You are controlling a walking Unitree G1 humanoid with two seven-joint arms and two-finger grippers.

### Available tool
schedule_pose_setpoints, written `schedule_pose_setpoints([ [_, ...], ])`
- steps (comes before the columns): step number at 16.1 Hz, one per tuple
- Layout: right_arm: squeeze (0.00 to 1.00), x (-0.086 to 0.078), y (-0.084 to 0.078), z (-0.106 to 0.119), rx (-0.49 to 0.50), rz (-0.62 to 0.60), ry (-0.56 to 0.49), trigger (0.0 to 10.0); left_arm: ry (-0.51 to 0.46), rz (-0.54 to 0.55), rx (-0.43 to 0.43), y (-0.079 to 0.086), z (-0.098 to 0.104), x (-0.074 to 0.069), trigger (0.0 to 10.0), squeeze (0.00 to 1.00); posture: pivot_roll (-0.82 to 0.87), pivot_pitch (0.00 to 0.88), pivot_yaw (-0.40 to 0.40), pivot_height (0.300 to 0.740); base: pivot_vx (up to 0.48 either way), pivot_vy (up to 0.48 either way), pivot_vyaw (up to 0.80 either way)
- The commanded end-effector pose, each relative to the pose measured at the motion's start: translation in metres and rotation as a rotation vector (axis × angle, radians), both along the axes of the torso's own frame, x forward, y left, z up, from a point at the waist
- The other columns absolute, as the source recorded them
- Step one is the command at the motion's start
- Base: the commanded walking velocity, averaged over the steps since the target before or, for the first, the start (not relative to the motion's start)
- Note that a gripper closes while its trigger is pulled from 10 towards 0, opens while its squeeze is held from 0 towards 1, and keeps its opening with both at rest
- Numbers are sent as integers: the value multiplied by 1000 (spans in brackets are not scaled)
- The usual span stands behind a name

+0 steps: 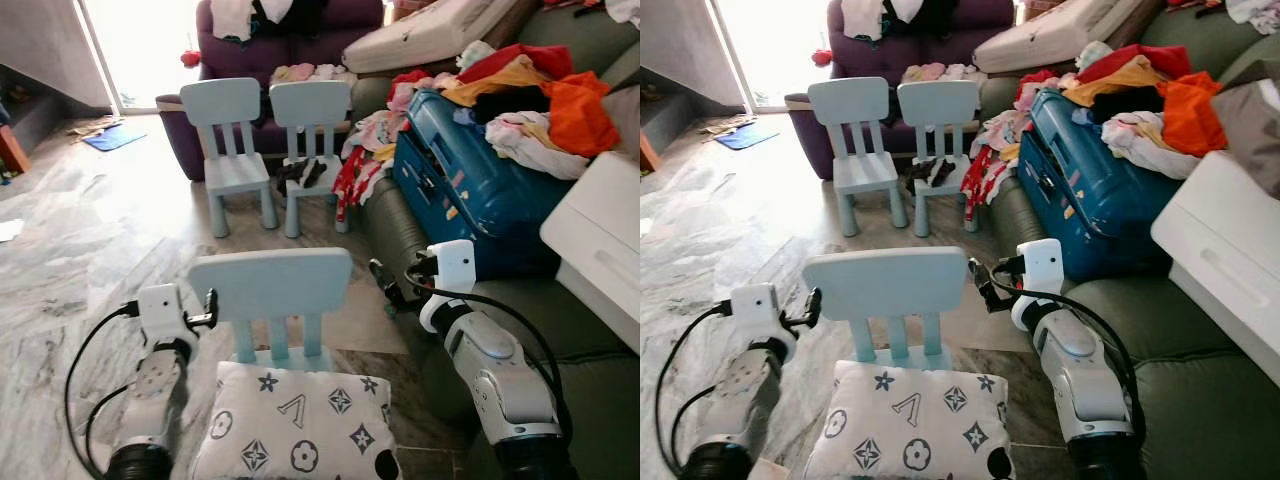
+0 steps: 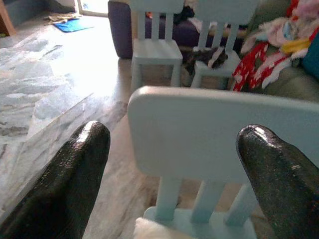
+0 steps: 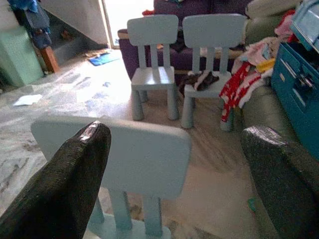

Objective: Move the pillow to the sofa

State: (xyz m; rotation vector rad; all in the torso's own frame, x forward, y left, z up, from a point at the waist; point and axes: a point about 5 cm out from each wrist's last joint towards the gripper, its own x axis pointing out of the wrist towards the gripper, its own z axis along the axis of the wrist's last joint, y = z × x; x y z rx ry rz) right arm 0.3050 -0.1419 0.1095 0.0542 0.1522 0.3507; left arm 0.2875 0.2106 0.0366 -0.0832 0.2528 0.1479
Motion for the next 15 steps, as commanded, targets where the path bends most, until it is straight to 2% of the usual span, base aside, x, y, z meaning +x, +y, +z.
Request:
schedule_pose_setpoints([
  [1,0,-2,-2,-6,-10,-15,32,10000,9,-2,21,5,1,-1,10000,0,-172,13,17,740,0,0,0],
  [8,0,-29,3,-25,-3,19,104,10000,94,47,81,23,-17,-47,10000,0,-141,99,5,740,0,0,0],
  [10,0,-36,7,-27,11,30,112,10000,131,64,97,29,-23,-65,10000,0,-135,122,3,740,0,0,0],
  [15,0,-50,-3,-35,-12,7,160,10000,178,48,98,32,-24,-88,10000,0,-135,171,8,740,0,0,0],
])
